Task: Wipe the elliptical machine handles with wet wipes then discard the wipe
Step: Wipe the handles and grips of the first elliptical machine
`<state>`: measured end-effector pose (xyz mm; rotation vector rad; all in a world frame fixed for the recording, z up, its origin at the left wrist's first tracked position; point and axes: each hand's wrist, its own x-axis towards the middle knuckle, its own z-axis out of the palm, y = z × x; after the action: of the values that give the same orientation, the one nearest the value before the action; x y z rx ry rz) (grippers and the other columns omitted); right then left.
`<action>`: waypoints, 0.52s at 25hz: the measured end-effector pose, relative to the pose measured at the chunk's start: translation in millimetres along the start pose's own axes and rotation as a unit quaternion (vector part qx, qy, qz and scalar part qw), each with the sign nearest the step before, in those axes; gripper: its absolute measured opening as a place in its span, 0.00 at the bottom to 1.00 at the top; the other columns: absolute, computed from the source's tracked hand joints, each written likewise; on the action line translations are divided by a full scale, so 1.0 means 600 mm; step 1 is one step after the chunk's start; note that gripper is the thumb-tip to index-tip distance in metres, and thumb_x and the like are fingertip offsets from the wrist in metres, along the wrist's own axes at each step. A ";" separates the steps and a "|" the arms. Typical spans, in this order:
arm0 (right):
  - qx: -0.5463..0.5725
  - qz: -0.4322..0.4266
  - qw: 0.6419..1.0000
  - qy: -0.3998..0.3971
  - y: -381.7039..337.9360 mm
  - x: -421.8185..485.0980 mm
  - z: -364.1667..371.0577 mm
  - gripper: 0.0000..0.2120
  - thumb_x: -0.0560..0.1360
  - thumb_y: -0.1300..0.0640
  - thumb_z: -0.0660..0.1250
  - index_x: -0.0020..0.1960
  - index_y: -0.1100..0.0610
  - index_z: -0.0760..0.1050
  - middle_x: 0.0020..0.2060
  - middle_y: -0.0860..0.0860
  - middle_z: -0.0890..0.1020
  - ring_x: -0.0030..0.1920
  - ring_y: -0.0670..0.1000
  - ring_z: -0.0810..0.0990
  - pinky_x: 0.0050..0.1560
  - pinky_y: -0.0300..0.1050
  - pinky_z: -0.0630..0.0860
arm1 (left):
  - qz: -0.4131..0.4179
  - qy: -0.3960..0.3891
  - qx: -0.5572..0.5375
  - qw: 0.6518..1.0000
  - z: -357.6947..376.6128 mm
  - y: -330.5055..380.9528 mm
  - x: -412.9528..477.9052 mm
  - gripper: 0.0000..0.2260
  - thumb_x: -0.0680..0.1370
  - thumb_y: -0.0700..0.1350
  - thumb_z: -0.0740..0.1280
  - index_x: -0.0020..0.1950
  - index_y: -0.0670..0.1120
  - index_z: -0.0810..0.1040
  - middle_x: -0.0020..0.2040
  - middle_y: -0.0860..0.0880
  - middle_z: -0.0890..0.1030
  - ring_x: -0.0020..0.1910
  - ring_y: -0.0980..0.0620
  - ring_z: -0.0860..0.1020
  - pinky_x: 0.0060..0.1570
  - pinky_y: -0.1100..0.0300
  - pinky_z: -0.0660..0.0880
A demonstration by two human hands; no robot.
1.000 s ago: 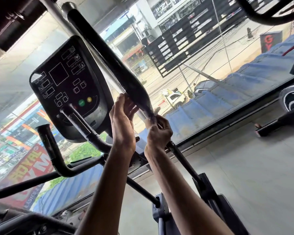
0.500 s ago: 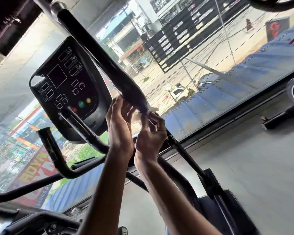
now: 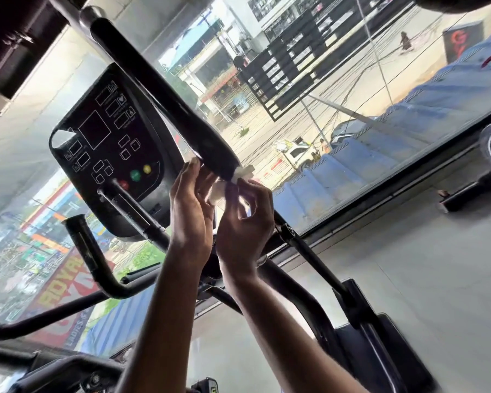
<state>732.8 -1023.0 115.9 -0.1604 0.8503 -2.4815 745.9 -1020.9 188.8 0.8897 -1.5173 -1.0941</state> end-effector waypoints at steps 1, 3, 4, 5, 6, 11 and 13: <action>0.004 -0.018 1.000 -0.011 -0.002 -0.002 0.002 0.03 0.79 0.64 0.72 0.52 0.60 0.78 0.50 0.56 0.83 0.51 0.46 0.84 0.50 0.31 0.80 | 0.001 0.004 0.005 1.000 -0.001 0.000 0.001 0.12 0.86 0.48 0.58 0.60 0.47 0.80 0.48 0.53 0.87 0.54 0.53 0.82 0.56 0.56 0.75; -0.021 -0.044 0.999 -0.010 0.007 -0.003 0.000 0.04 0.80 0.63 0.71 0.53 0.61 0.78 0.50 0.57 0.83 0.50 0.46 0.84 0.50 0.32 0.80 | -0.001 0.011 0.020 1.000 0.001 0.005 -0.002 0.12 0.86 0.48 0.58 0.60 0.47 0.80 0.49 0.53 0.87 0.53 0.54 0.82 0.56 0.57 0.76; -0.038 -0.044 0.998 -0.006 0.019 0.002 -0.003 0.04 0.80 0.63 0.70 0.54 0.61 0.78 0.50 0.57 0.83 0.50 0.47 0.84 0.50 0.33 0.81 | 0.000 0.014 0.021 1.000 0.003 0.006 -0.003 0.11 0.86 0.48 0.58 0.59 0.48 0.80 0.48 0.54 0.87 0.53 0.54 0.83 0.58 0.56 0.76; -0.055 -0.029 0.998 0.003 0.038 0.010 -0.006 0.04 0.80 0.63 0.70 0.54 0.60 0.78 0.51 0.56 0.83 0.51 0.48 0.84 0.50 0.35 0.82 | 0.002 0.016 0.021 1.000 0.004 0.006 -0.005 0.11 0.86 0.47 0.58 0.58 0.48 0.80 0.49 0.54 0.87 0.53 0.55 0.83 0.61 0.55 0.76; -0.077 0.003 0.997 0.016 0.060 0.019 -0.010 0.04 0.80 0.62 0.70 0.54 0.59 0.79 0.52 0.55 0.84 0.51 0.48 0.84 0.51 0.37 0.82 | 0.004 0.017 0.023 1.000 0.006 0.006 -0.006 0.11 0.86 0.46 0.58 0.59 0.47 0.80 0.51 0.53 0.86 0.55 0.55 0.83 0.65 0.53 0.76; -0.096 0.111 0.989 0.024 0.105 0.041 -0.018 0.06 0.78 0.53 0.71 0.54 0.51 0.80 0.51 0.47 0.85 0.55 0.47 0.83 0.60 0.50 0.81 | -0.010 0.064 0.007 0.998 0.014 -0.002 -0.012 0.25 0.84 0.48 0.63 0.78 0.37 0.66 0.76 0.36 0.71 0.69 0.46 0.77 0.71 0.49 0.74; -0.079 0.087 0.993 0.010 0.103 0.041 -0.019 0.07 0.78 0.52 0.71 0.54 0.53 0.80 0.51 0.48 0.85 0.54 0.45 0.84 0.57 0.43 0.81 | -0.010 0.082 -0.002 0.997 0.018 -0.006 -0.012 0.25 0.84 0.48 0.63 0.79 0.37 0.65 0.75 0.36 0.72 0.68 0.46 0.77 0.71 0.50 0.75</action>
<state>735.1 -1071.0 68.5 -0.1109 1.0247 -2.2585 736.9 -1013.2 182.6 0.9711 -1.3736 -1.0129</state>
